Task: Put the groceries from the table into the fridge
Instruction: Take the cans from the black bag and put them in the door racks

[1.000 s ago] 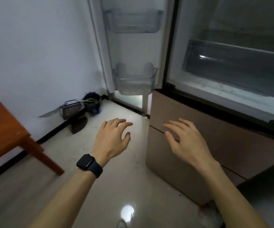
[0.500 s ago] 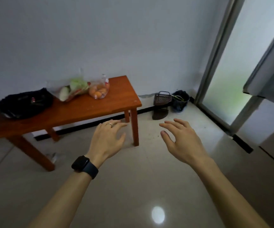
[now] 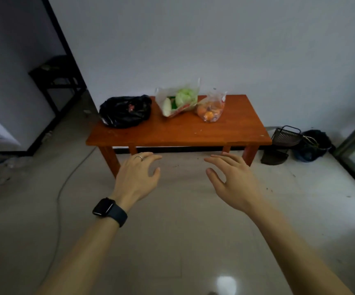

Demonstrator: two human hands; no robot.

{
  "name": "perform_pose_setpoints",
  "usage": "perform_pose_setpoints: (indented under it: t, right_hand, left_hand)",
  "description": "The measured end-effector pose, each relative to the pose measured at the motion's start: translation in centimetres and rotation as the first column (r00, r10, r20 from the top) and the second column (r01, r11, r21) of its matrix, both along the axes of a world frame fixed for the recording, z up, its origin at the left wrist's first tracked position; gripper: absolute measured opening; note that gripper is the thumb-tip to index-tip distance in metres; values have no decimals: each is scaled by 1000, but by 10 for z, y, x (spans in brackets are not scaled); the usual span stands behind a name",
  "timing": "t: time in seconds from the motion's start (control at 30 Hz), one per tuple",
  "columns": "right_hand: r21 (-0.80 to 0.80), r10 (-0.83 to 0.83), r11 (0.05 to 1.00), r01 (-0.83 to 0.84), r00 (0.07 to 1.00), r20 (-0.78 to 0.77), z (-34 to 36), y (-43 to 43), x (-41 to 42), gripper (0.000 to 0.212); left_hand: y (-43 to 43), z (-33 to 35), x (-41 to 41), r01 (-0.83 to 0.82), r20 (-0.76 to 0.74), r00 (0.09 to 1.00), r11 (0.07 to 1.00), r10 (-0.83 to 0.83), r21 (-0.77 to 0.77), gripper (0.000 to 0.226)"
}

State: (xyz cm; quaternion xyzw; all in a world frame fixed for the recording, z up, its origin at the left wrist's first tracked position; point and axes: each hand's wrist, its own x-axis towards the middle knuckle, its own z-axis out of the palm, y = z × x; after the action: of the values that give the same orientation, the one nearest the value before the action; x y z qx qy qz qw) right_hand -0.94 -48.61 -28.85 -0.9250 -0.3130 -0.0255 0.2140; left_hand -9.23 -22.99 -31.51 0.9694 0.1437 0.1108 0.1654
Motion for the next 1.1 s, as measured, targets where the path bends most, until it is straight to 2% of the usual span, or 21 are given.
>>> perform_pose_setpoints:
  t: [0.2, 0.77, 1.1]
  right_hand:
    - [9, 62, 998, -62, 997, -42, -23, 88, 48, 42]
    - [-40, 209, 975, -217, 967, -144, -61, 330, 267, 41]
    - [-75, 199, 972, -223, 949, -243, -115, 467, 369, 40]
  left_hand:
    - [88, -16, 32, -61, -17, 998, 998, 61, -7, 41]
    - [320, -43, 238, -154, -67, 986, 987, 150, -53, 40]
    - [466, -87, 364, -28, -175, 984, 999, 21, -36, 40]
